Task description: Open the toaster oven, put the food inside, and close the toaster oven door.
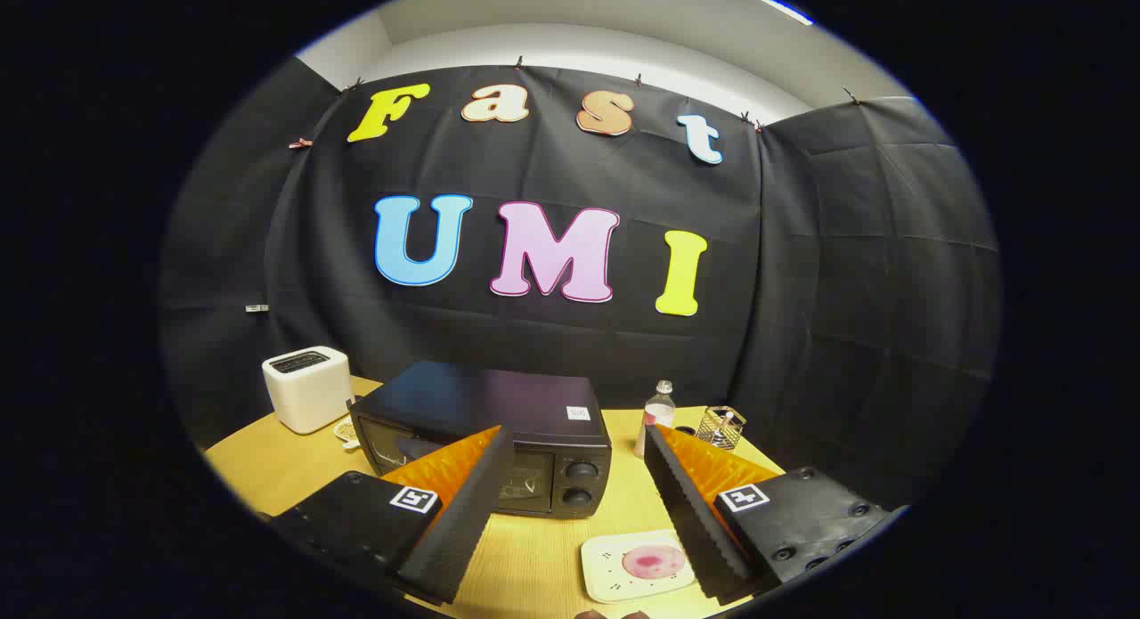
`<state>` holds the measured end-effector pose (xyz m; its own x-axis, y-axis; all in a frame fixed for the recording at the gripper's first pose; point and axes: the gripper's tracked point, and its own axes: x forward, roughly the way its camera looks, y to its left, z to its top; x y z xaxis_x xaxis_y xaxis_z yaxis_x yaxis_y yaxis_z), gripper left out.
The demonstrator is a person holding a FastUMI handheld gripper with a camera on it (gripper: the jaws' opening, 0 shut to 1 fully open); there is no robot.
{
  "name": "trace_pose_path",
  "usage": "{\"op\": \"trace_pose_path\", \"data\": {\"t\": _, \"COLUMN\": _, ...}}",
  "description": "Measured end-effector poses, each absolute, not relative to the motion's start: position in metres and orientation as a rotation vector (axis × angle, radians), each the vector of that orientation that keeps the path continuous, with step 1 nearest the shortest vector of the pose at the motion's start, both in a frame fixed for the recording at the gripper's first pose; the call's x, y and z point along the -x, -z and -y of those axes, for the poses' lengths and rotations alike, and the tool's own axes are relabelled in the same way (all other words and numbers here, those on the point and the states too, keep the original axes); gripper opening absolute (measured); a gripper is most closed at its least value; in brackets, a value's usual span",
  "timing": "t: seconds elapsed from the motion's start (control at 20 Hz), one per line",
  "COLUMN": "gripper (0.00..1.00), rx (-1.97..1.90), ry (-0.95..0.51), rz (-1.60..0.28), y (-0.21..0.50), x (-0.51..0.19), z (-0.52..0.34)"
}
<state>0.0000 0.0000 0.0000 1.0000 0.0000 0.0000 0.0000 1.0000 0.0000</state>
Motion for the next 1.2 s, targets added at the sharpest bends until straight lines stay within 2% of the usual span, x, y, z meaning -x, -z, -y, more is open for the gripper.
{"op": "trace_pose_path", "data": {"t": 1.2, "gripper": 0.97, "rx": -0.035, "ry": -0.108, "rz": -0.045, "y": 0.013, "x": 0.001, "z": -0.054}}
